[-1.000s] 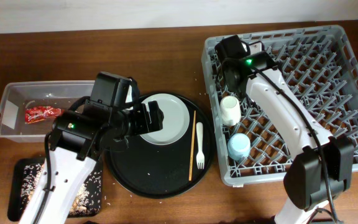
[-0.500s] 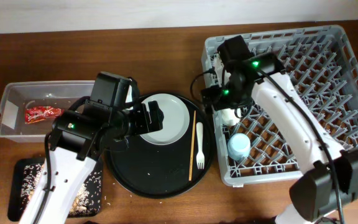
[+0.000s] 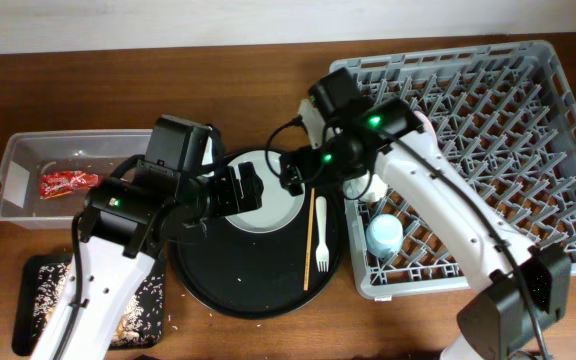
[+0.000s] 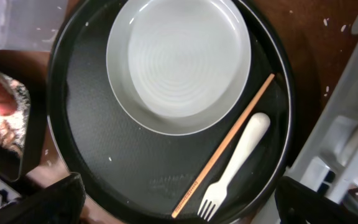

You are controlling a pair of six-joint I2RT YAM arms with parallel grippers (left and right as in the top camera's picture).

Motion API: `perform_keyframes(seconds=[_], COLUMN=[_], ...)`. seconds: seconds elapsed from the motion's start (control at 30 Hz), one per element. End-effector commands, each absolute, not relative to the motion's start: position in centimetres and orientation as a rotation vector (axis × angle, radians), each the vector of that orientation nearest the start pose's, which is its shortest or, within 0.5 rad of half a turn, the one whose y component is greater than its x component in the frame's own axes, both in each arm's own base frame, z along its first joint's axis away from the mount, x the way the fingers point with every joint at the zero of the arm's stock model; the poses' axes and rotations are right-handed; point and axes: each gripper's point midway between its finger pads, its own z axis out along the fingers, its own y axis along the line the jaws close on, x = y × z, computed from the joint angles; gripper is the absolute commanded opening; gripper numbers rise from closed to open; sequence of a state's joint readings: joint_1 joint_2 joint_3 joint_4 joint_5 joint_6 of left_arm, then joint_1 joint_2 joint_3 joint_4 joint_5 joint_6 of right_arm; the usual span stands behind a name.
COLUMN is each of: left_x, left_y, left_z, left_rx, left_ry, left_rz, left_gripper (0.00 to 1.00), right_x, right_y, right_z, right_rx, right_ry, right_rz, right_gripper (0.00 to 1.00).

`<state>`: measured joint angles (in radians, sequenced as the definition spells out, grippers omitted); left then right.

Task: Sort waste into correct bins and load items into the dishwasher rack
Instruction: 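Move the right gripper to the white plate and grasp its edge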

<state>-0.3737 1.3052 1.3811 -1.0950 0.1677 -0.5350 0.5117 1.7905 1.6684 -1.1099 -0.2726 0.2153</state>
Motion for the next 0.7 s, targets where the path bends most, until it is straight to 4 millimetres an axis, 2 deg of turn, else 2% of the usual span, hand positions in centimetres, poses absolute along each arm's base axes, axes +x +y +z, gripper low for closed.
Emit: perform_keyframes(seconds=[0.0,0.07,0.2,0.27,0.33,0.4,0.67], left_x=[28.7,28.9,28.6,27.6,26.4,25.4,25.2], left_y=[-14.1,-12.4,-4.1,-0.3,2.7,4.0,4.0], left_z=[25.1,25.1,26.2,26.4,26.0,25.5,25.4], left_rx=[-0.137,-0.190,-0.527,-0.698,-0.843,-0.923,-0.930], left_ry=[2.623,2.614,2.539,2.502,2.487,2.494,2.503], left_rz=[-0.532,-0.457,-0.351,-0.298,-0.230,-0.197,-0.196], left_gripper=[0.99,0.99,0.99,0.99,0.99,0.99,0.99], right_x=[33.7,33.7,34.1,34.5,35.0,35.5,36.6], right_y=[25.3,26.0,26.4,26.6,26.5,25.9,25.4], right_z=[16.0,15.0,13.0,12.3,11.3,10.0,6.9], right_rx=[-0.488,-0.507,-0.512,-0.511,-0.506,-0.493,-0.472], right_ry=[2.846,2.861,2.890,2.886,2.876,2.865,2.804], right_rz=[0.482,0.477,0.464,0.465,0.440,0.376,0.328], right_gripper=[0.96,0.97,0.96,0.97,0.97,0.97,0.96])
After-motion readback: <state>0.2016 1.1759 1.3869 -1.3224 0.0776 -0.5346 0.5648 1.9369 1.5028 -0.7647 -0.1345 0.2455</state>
